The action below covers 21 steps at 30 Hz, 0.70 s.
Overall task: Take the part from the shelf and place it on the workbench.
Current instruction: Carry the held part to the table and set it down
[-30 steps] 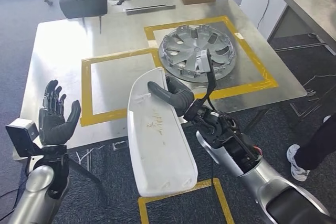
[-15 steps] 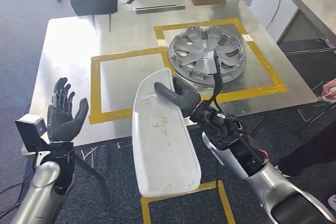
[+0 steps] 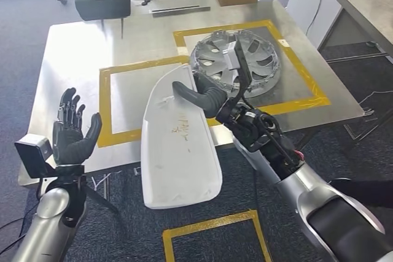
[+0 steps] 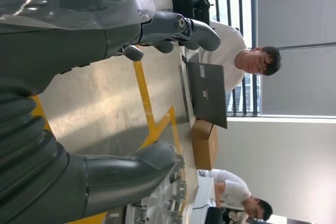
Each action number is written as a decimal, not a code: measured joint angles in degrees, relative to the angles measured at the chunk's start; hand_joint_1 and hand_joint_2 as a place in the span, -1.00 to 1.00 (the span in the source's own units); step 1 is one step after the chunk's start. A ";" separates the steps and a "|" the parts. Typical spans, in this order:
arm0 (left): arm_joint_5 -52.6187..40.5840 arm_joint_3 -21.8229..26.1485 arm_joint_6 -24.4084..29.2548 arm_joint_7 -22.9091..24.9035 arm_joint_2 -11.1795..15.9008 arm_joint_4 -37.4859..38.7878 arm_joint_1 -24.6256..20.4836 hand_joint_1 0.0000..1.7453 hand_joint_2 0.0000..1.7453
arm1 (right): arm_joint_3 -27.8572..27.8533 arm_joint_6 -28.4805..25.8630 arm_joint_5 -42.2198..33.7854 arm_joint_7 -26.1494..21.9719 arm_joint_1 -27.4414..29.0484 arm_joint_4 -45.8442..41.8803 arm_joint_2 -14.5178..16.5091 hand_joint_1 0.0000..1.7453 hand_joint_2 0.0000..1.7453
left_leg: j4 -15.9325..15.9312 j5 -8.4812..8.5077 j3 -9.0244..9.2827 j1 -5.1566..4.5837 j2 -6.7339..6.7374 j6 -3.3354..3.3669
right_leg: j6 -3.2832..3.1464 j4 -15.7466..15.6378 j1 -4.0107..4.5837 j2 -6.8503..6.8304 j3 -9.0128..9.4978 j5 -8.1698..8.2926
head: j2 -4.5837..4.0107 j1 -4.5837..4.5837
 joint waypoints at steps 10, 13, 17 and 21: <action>-0.18 -0.79 -0.18 0.13 -0.32 0.18 -0.61 -1.00 1.00 | 0.84 1.72 2.63 -1.87 -5.13 9.62 1.76 1.00 1.00 | 0.00 0.00 -0.01 0.00 -0.01 -0.01 | -0.02 0.00 0.00 -0.01 0.01 -0.01 | 0.00 -0.20; -0.22 -0.98 -0.52 0.17 -0.46 0.24 -1.08 -1.00 1.00 | 1.12 2.75 3.85 -3.06 -7.66 13.39 2.67 1.00 1.00 | 0.00 0.00 0.00 0.00 -0.01 -0.01 | -0.02 0.00 0.00 -0.01 0.02 -0.01 | 0.00 -0.25; -0.20 -1.28 -0.98 0.11 -0.80 0.57 -1.94 -1.00 1.00 | 1.62 3.99 5.03 -4.64 -11.65 19.57 4.26 1.00 1.00 | 0.00 0.01 0.00 0.00 -0.01 -0.02 | -0.02 0.01 0.00 -0.01 0.01 -0.01 | 0.00 -0.37; -0.05 -1.58 -1.37 -0.11 -1.16 1.10 -2.60 -1.00 1.00 | 1.99 4.56 5.15 -5.26 -14.64 24.96 5.67 1.00 1.00 | 0.00 0.01 0.01 0.00 -0.01 -0.02 | -0.02 0.02 0.00 -0.01 0.02 -0.01 | 0.00 -0.48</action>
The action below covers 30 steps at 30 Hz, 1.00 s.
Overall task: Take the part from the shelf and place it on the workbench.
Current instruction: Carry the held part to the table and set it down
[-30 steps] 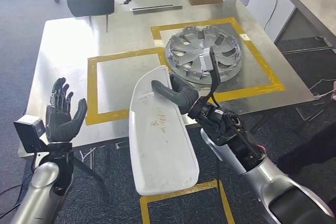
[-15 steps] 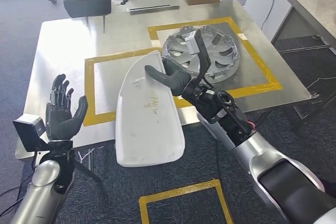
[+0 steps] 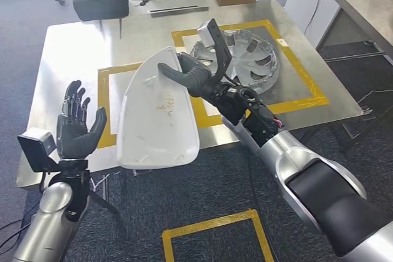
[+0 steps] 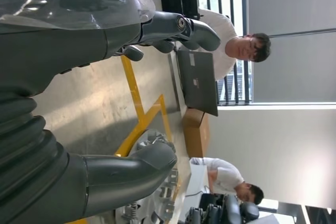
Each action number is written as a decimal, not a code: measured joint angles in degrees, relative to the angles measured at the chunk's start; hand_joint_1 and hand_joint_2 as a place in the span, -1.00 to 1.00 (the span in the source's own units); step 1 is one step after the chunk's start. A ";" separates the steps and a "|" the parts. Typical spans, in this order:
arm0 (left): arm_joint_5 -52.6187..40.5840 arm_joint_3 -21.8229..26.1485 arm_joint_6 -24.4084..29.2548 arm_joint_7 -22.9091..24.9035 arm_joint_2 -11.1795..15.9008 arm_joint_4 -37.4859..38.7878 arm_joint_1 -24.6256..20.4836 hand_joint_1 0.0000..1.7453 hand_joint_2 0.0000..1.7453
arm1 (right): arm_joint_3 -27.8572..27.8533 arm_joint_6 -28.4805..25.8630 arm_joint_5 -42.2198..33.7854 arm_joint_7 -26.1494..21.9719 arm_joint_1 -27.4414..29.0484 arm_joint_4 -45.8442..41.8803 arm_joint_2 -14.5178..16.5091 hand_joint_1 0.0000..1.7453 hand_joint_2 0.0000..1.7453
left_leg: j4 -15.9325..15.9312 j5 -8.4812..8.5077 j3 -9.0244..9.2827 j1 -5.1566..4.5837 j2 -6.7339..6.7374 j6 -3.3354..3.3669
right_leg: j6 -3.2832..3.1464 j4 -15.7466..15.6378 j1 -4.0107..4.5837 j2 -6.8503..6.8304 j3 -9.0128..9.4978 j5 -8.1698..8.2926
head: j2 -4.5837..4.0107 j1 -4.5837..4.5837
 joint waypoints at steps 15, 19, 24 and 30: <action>0.68 -0.78 -1.07 -2.10 -0.65 2.54 -1.49 -1.00 1.00 | 1.30 -0.05 3.21 -1.02 -5.12 12.83 3.49 1.00 1.00 | 0.00 0.00 0.00 0.00 0.00 0.00 | 0.00 0.00 0.00 0.01 -0.01 0.00 | 0.00 -0.04; 0.84 -0.85 -1.14 -2.72 -0.88 3.22 -1.84 -1.00 1.00 | 1.60 -0.08 3.68 -0.97 -6.01 14.83 4.30 1.00 1.00 | 0.00 0.00 0.01 0.00 0.01 0.00 | 0.00 0.00 0.00 0.01 -0.01 0.00 | 0.00 -0.05; 1.28 -0.93 -1.23 -3.07 -1.05 3.98 -2.10 -1.00 1.00 | 1.90 0.15 3.74 -1.00 -6.95 16.71 5.16 1.00 1.00 | 0.00 0.00 0.01 0.00 0.01 0.00 | 0.00 0.00 0.00 0.01 -0.01 0.00 | 0.00 -0.07; 1.58 -0.98 -1.66 -3.28 -1.05 4.73 -2.23 -1.00 1.00 | 2.25 0.17 3.74 -1.00 -7.42 18.25 5.84 1.00 1.00 | 0.00 0.00 0.01 0.00 0.01 0.00 | -0.01 0.00 0.00 0.01 -0.02 0.00 | 0.00 -0.08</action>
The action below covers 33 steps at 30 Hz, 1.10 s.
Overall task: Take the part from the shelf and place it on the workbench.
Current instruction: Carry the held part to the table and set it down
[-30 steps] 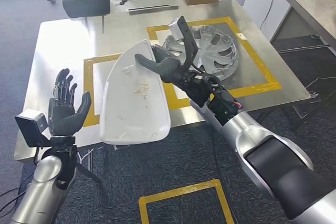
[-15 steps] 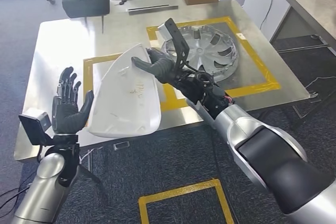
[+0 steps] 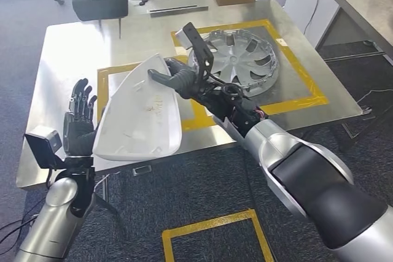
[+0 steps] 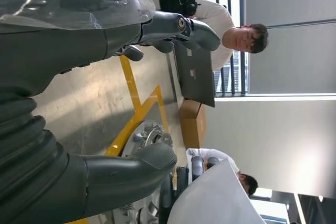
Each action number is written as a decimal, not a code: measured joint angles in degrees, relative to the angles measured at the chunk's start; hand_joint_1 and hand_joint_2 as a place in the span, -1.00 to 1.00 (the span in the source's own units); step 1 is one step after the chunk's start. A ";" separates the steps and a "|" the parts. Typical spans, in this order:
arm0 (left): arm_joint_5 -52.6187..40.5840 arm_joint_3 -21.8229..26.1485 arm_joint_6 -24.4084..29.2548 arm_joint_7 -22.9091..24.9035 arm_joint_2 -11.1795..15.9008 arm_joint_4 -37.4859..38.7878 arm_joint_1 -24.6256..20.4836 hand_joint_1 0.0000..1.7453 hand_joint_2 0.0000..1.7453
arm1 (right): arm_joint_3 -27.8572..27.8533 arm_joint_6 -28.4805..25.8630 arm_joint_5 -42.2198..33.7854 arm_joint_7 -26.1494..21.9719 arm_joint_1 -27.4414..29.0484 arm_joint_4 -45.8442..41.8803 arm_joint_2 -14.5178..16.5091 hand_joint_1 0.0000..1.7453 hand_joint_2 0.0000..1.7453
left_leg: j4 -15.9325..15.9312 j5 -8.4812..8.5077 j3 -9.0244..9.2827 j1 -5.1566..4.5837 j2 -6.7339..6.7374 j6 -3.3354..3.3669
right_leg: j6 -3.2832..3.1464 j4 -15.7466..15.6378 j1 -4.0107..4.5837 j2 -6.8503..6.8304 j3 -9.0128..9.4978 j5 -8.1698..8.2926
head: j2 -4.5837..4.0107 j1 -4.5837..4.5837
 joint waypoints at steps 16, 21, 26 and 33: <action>0.15 -0.12 -0.09 -0.46 -0.27 0.81 -0.58 -1.00 1.00 | 0.69 -0.03 0.17 -0.13 -0.47 2.60 0.96 1.00 1.00 | -1.30 -0.75 2.40 0.35 -0.50 1.06 | 0.82 18.05 -0.38 1.46 -10.44 -5.27 | 0.00 0.88; 0.20 -0.14 -0.09 -0.51 -0.28 1.03 -0.59 -1.00 1.00 | 0.71 -0.10 0.17 -0.14 -0.58 3.24 0.95 1.00 1.00 | -0.67 -2.31 3.51 0.46 -1.41 -0.52 | 0.23 2.30 -0.40 1.80 -4.42 3.64 | -0.01 1.61; 0.20 -0.16 -0.09 -0.58 -0.28 1.12 -0.62 -1.00 1.00 | 0.76 -0.10 0.17 -0.22 -0.77 3.49 0.99 1.00 1.00 | 1.80 -3.73 2.01 0.70 -1.03 -2.08 | -1.60 1.00 -0.33 1.92 -3.17 2.35 | 0.00 1.06; 0.20 -0.18 -0.09 -0.59 -0.17 1.43 -0.45 -1.00 1.00 | 0.82 -0.09 0.17 -0.20 -0.75 3.81 1.05 1.00 1.00 | 12.62 -2.46 -7.76 0.62 -0.61 -2.02 | -2.58 0.92 0.04 1.81 -1.39 0.84 | 0.00 -0.86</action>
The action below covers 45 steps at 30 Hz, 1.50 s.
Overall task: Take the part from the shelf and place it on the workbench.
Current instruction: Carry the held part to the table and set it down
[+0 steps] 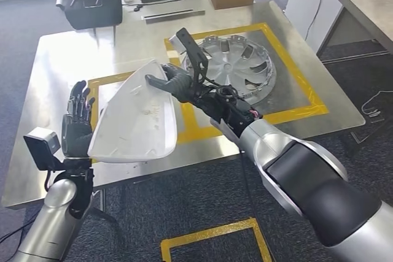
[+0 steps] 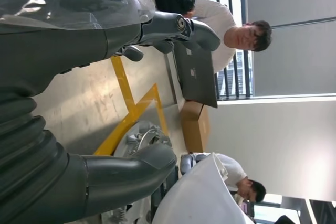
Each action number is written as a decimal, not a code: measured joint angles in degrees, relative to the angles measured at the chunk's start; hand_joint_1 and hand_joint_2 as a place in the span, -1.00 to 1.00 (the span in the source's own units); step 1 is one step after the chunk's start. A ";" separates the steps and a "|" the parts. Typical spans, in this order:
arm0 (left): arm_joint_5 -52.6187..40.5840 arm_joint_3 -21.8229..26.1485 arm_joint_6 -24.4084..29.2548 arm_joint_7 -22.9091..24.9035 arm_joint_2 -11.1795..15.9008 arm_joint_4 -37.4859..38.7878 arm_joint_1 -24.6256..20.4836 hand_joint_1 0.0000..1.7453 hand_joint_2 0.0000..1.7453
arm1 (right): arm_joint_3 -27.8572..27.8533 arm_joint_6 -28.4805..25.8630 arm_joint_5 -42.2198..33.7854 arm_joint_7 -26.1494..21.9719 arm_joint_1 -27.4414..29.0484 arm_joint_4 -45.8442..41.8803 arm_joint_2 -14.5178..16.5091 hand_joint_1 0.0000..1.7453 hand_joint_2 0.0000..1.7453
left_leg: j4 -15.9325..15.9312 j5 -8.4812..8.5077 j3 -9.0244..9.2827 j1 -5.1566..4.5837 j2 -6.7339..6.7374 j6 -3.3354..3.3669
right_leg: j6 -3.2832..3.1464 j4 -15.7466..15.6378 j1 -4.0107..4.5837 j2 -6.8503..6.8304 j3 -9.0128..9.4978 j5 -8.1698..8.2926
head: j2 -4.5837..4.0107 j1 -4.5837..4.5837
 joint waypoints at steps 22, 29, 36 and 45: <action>0.01 -0.03 -0.01 0.00 -0.18 0.89 -0.32 -1.00 1.00 | 0.11 0.00 0.00 0.04 -0.32 0.84 0.19 1.00 1.00 | -12.50 0.50 9.36 -0.97 -0.64 1.67 | 0.27 0.87 0.81 0.19 -2.68 1.95 | 0.00 2.52; 0.00 -0.05 0.00 -0.03 -0.05 0.98 -0.17 -1.00 1.00 | 0.13 0.02 0.00 -0.01 -0.16 0.85 0.34 1.00 1.00 | 4.69 -4.05 -1.51 -0.49 0.01 0.19 | -0.42 -0.07 0.24 0.19 -1.06 0.77 | 0.00 0.48; -0.15 -0.07 0.00 -0.29 -0.04 1.01 -0.57 -1.00 1.00 | 0.12 -1.91 0.13 1.09 -0.56 0.92 0.34 1.00 1.00 | -12.40 3.68 5.64 -0.66 0.37 1.42 | 1.42 0.23 0.50 0.27 0.36 -1.01 | 0.00 -0.09; -0.15 -0.07 -0.02 -0.37 -0.09 1.03 -0.60 -1.00 1.00 | 0.11 -2.38 0.72 1.13 -0.11 1.74 0.27 1.00 1.00 | -12.59 1.43 8.94 -1.33 -0.04 3.58 | 1.88 16.92 0.62 0.11 -9.95 -5.43 | 0.00 2.02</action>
